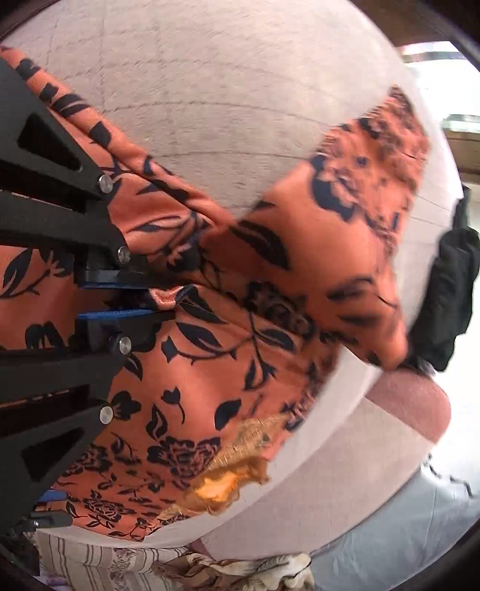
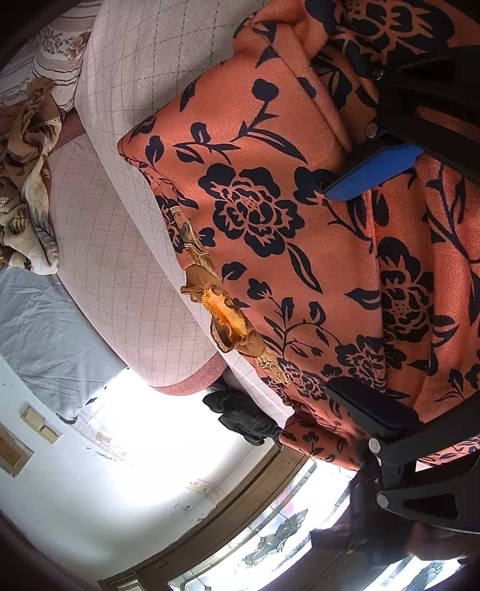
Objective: Fold small clothes
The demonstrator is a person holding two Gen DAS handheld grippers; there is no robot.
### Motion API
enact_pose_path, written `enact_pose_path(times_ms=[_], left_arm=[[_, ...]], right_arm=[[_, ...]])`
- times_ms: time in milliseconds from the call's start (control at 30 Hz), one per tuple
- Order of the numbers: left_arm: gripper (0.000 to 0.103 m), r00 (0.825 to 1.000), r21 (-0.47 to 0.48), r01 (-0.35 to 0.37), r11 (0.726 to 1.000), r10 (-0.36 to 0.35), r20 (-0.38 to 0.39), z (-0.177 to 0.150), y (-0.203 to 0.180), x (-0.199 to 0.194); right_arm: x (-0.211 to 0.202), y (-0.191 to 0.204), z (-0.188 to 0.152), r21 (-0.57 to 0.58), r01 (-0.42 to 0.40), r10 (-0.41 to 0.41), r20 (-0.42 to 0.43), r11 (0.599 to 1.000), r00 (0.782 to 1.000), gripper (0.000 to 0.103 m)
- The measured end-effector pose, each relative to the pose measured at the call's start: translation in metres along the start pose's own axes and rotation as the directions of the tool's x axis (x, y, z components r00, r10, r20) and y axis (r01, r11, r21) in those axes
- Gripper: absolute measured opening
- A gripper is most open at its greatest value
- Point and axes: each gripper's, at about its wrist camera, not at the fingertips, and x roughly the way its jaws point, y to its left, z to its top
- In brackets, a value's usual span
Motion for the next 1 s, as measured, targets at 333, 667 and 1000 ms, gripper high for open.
enact_pose_path(times_ms=[333,667,1000], left_arm=[[0.048,0.992,0.082,0.123,0.989,-0.122,-0.017,0.018,0.022,-0.053],[0.052,0.950,-0.336,0.304,0.892,-0.260,0.171,0.151,0.213,-0.058],[0.053,0.960,-0.489,0.279,0.826,-0.225,0.168,0.232,0.270,0.008]], right_arm=[[0.001,0.000,0.002,0.002,0.003,-0.003,-0.008,1.000,1.000,0.098],[0.004,0.002,0.001,-0.015,0.025,-0.025,-0.017,1.000,1.000,0.098],[0.009,0.005,0.000,-0.036,0.051,-0.052,-0.027,0.998,0.998,0.098]])
